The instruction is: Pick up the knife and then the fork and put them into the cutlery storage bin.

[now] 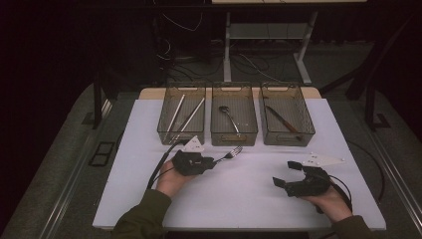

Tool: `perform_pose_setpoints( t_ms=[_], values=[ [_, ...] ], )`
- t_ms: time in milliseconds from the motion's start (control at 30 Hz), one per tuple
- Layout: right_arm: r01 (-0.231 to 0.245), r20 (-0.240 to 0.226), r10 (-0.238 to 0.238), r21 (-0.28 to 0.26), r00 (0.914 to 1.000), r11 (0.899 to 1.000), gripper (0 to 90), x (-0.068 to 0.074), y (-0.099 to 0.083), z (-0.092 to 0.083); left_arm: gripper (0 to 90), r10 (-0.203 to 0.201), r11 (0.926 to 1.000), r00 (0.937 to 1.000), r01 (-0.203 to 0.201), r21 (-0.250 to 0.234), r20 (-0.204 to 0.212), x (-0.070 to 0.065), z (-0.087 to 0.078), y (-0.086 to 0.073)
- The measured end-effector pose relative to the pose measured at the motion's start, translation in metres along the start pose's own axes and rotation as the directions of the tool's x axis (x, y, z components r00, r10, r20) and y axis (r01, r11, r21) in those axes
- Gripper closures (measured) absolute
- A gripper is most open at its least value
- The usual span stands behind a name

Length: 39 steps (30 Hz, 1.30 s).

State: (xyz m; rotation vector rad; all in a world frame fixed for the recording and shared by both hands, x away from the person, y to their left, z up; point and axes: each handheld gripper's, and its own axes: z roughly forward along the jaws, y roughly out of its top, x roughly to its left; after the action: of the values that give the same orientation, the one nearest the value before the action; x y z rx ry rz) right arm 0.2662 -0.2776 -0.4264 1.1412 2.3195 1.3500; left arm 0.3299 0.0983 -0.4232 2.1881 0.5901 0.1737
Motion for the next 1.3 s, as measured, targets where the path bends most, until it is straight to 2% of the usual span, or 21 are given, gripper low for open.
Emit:
perform_pose_setpoints(
  t_ms=[67, 200, 367, 467, 700, 867, 1133, 1233, 1300],
  values=[
    [0.006, -0.041, -0.006, 0.009, 0.9991, 1.0, 14.1, 0.001, 0.003, 0.002, 76.9, 0.0, 1.0, 1.0, 0.0, -0.01, -0.007, -0.006, -0.005, 0.002],
    [-0.005, -0.066, 0.005, 0.005, 0.9978, 1.0, 14.6, 0.002, 0.011, 0.007, 76.9, -0.011, 0.9997, 0.9998, 0.011, -0.024, -0.017, -0.018, -0.012, 0.003],
    [-0.002, -0.067, 0.002, -0.007, 0.9978, 1.0, 15.3, 0.004, 0.025, 0.015, 76.9, -0.019, 0.9995, 0.9994, 0.018, -0.026, -0.028, -0.032, -0.015, 0.002],
    [-0.011, -0.092, 0.009, -0.021, 0.9957, 1.0, 20.9, 0.006, 0.032, 0.022, 76.9, -0.018, 0.999, 0.9995, 0.017, -0.041, -0.027, -0.039, -0.016, 0.002],
    [-0.043, -0.154, 0.039, -0.025, 0.9873, 0.999, 27.9, 0.015, 0.045, 0.042, 76.9, 0.0, 0.9984, 0.9999, -0.001, -0.057, -0.012, -0.051, -0.012, 0.005],
    [-0.076, -0.205, 0.07, -0.019, 0.9762, 0.997, 39.4, 0.015, 0.048, 0.056, 76.9, 0.011, 0.9973, 0.9999, -0.012, -0.072, -0.011, -0.054, -0.011, 0.007],
    [-0.141, -0.282, 0.132, -0.014, 0.9503, 0.99, 57.8, 0.013, 0.05, 0.071, 76.9, 0.015, 0.9953, 0.9997, -0.017, -0.096, -0.017, -0.054, -0.013, 0.007],
    [-0.151, -0.296, 0.137, -0.023, 0.9452, 0.988, 65.4, 0.013, 0.052, 0.073, 76.9, 0.011, 0.9949, 0.9998, -0.013, -0.1, -0.014, -0.054, -0.012, 0.008],
    [-0.152, -0.296, 0.135, -0.034, 0.9456, 0.988, 67.8, 0.013, 0.054, 0.073, 76.9, 0.011, 0.9952, 0.9998, -0.013, -0.097, -0.014, -0.054, -0.011, 0.008]
  ],
)
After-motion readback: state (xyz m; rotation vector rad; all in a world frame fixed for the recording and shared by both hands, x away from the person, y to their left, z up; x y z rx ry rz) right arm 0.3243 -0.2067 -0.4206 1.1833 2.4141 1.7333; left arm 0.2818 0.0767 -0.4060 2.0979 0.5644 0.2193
